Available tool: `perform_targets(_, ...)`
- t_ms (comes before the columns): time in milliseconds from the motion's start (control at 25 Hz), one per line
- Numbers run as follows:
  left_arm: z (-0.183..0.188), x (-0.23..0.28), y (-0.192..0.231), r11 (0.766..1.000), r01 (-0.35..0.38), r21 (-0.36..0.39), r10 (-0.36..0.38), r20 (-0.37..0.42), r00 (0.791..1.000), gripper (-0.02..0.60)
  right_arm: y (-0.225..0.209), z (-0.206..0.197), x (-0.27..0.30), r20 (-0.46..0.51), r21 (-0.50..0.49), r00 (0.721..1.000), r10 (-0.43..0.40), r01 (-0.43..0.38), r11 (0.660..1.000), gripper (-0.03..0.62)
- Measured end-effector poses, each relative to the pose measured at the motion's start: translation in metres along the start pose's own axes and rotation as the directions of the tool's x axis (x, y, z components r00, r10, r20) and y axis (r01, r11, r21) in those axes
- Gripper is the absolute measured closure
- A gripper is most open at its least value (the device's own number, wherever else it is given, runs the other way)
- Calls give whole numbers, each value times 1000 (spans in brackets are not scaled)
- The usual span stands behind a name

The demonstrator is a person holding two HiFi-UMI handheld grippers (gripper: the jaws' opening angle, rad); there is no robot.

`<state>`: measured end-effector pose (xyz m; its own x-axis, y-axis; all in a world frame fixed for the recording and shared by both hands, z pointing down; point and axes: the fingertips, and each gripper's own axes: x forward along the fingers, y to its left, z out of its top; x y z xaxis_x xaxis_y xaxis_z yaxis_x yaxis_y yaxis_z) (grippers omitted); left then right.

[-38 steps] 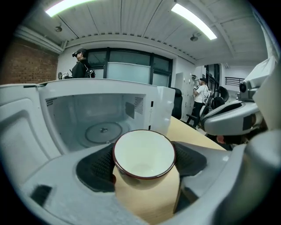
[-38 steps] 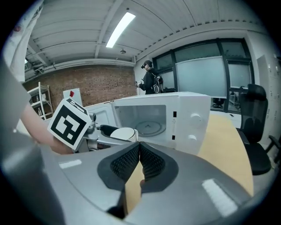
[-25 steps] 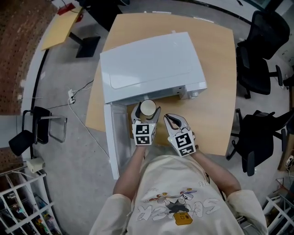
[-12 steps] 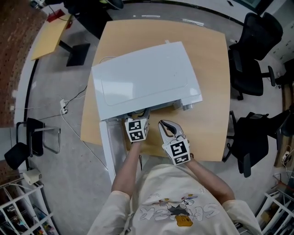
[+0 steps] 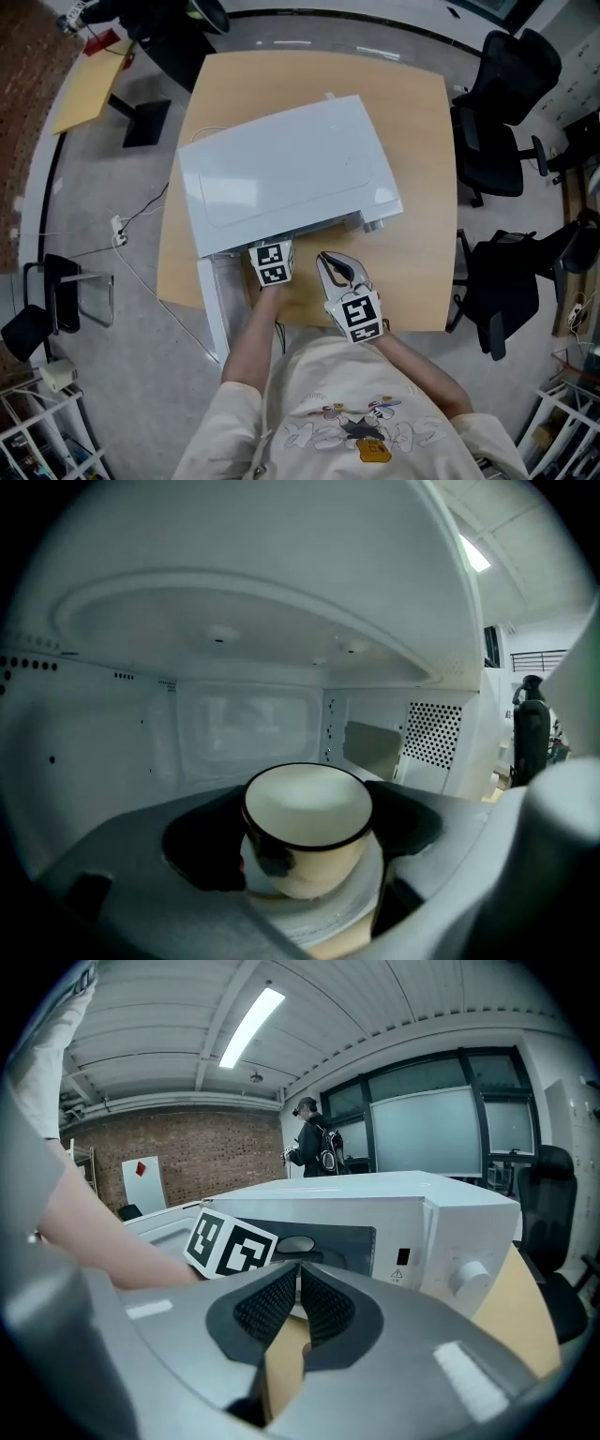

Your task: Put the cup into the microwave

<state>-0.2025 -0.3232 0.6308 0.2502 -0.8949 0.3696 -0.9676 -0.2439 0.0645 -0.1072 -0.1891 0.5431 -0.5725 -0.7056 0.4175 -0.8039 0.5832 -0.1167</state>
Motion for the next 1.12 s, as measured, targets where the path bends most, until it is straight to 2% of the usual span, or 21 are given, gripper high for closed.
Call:
perform_targets(160,2,2,4,1000,-9,-2,9,24,1000,186,5,0,-5,-2,-13,1000,3,-3,1000,571)
perform_targets(480,-1,-13,5,1000,-14,-24,14,-15,1000,167,10,0,-17,5,-34,1000,11,-11,999,562)
perform_targets(640,-5,-33,-4,998,-8,-55,6,-31,999,188,12,0,-24,14,-37,1000,10,-10,999,562)
perform_targets(800,3,-69,-24,999,15,-52,-15,-2,1000,307,12,0,-32,23,-44,1000,5,-4,999,562)
perform_targets(1040,22,-130,-65,999,30,-21,-30,28,999,557,11,-9,-48,24,-39,1000,-11,12,999,588)
perform_targets(1120,24,-150,-84,998,60,-31,-60,11,998,577,11,-14,-55,16,-37,1000,-21,21,999,589)
